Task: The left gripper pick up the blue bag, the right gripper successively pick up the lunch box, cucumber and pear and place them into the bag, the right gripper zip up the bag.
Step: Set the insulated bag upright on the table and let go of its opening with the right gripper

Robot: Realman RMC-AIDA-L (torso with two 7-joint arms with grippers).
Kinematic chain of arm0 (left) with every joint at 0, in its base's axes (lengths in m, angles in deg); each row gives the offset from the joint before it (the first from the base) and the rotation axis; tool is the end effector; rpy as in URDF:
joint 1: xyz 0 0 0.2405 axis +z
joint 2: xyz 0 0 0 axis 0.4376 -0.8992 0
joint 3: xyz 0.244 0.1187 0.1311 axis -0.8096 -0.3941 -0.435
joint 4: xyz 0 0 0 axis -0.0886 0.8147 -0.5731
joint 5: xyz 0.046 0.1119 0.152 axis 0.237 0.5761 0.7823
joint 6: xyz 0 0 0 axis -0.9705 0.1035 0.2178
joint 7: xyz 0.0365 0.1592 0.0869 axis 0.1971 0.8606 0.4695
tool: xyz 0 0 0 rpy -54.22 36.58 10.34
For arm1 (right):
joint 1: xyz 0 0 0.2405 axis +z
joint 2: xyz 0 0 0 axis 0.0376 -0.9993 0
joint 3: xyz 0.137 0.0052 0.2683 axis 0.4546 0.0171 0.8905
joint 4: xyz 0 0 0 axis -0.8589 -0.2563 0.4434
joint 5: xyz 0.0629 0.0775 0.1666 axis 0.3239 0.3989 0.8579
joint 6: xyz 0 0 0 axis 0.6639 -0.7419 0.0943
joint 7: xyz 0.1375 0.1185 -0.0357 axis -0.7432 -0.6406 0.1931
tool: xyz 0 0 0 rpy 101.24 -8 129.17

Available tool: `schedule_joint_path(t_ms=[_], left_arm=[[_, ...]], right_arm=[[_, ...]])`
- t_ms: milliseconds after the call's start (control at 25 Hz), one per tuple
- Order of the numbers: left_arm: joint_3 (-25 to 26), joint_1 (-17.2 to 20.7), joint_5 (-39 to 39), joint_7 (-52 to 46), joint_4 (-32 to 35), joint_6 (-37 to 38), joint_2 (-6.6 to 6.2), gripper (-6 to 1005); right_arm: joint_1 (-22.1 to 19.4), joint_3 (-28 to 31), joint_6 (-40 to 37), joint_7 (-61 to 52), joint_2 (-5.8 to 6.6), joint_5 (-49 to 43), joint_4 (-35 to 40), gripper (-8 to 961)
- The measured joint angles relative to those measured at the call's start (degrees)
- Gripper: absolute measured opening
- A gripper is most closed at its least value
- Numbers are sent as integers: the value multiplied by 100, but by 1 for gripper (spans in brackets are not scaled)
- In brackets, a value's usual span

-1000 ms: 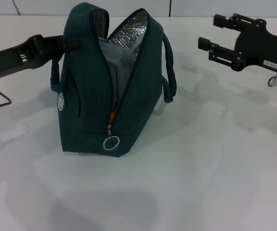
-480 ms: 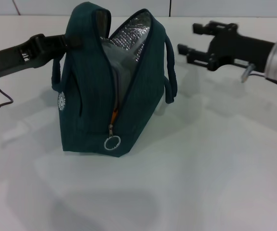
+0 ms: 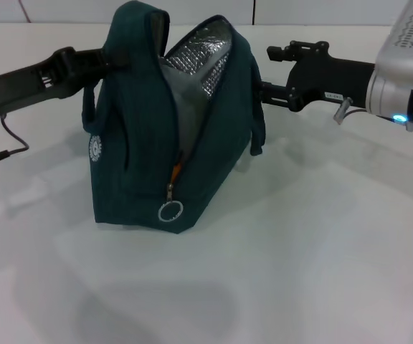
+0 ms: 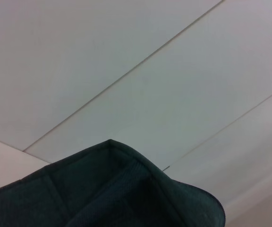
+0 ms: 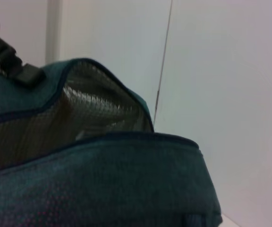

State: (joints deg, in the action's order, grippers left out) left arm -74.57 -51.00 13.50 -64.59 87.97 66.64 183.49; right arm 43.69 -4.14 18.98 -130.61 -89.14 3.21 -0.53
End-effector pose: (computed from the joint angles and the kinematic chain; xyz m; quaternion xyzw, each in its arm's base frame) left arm -0.2653 0.3619 0.0097 -0.7438 -0.5237 -0.4053 0.0905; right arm 0.1832 0.4622 -0.1035 -0.9393 0.0462 0.2063 0.2704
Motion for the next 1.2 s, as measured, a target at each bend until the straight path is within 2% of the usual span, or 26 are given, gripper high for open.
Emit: schedule_joint_path(t_ms=[160,280,480,720,1040,1200], left_arm=[[-2,-34,0,3,-26,-3,0,53],[5,-33,0,3,-26,-3,-6,53],[6,-17,0,4,-27,-3,-24,53],[6,-16,0,4,-25,-2,-42,53],[6,-24,0,4,-25,-2,-45,53],[5,-26,0,4,-25,8,-45,53]], right_arm=[[110,-151,15,83,0,37,-39,620],[114,-213,-54,209,1,68,15,538],[31,-232,-172,362,2,189,114,307],[-236,-240,-189,352,2,203,496,94],[-525,-232,-217,355,2,218,869,43],[-819,-230,-296,363,4,344,1203,28]])
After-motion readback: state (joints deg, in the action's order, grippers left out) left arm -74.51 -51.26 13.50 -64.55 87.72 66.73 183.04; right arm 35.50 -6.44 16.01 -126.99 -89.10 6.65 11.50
